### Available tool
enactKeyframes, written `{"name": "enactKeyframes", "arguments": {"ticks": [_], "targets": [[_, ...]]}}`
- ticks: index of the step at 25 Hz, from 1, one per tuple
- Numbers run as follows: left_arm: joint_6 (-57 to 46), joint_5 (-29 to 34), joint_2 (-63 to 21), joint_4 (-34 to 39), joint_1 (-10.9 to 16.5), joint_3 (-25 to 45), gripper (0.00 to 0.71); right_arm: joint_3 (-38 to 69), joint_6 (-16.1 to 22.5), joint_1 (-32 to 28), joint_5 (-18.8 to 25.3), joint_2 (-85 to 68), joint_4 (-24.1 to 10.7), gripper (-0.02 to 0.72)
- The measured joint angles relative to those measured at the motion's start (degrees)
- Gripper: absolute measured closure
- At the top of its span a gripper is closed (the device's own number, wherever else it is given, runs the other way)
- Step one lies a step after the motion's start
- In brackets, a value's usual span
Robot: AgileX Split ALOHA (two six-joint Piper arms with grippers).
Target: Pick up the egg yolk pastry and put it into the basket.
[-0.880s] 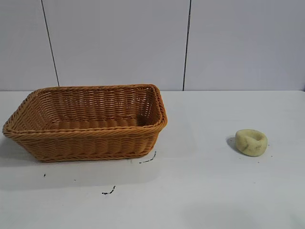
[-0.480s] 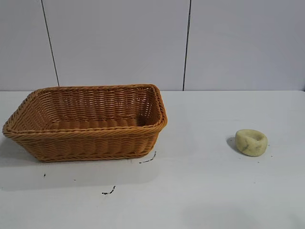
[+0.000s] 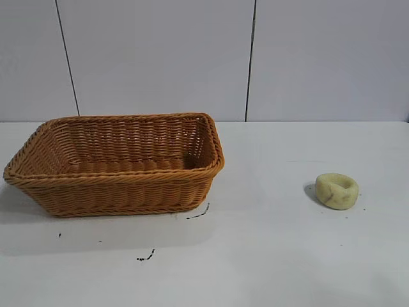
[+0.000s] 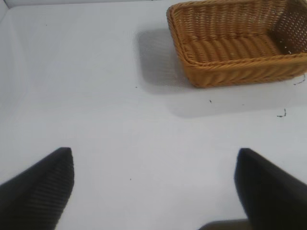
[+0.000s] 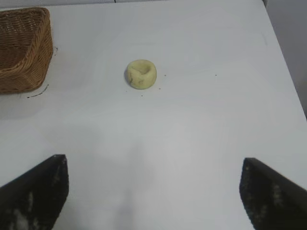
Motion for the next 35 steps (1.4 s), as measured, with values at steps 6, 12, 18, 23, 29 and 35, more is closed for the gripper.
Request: {"name": "enactKeyframes", "arguments": {"ticks": [6, 12, 18, 23, 29, 35], "targets": [[0.0, 0.0, 0.0, 0.0, 0.0, 0.0, 0.017, -11.1, -0.2, 0.0, 0.2, 24.5, 0.0, 0.008], [0.0, 0.0, 0.0, 0.0, 0.0, 0.0, 0.017, -21.6, -0.3, 0.0, -1.5, 47.7, 0.0, 0.008], [0.0, 0.0, 0.0, 0.0, 0.0, 0.0, 0.017, -31.5, -2.5, 0.0, -1.7, 67.1, 0.0, 0.008], [0.0, 0.0, 0.0, 0.0, 0.0, 0.0, 0.017, -38.9, -3.5, 0.1, -2.2, 80.3, 0.3, 0.008], [0.0, 0.0, 0.0, 0.0, 0.0, 0.0, 0.017, -41.7, -4.3, 3.8, -4.7, 87.4, 1.0, 0.008], [0.0, 0.0, 0.0, 0.0, 0.0, 0.0, 0.017, -41.7, -3.0, 4.6, -9.6, 93.6, 0.3, 0.008]]}}
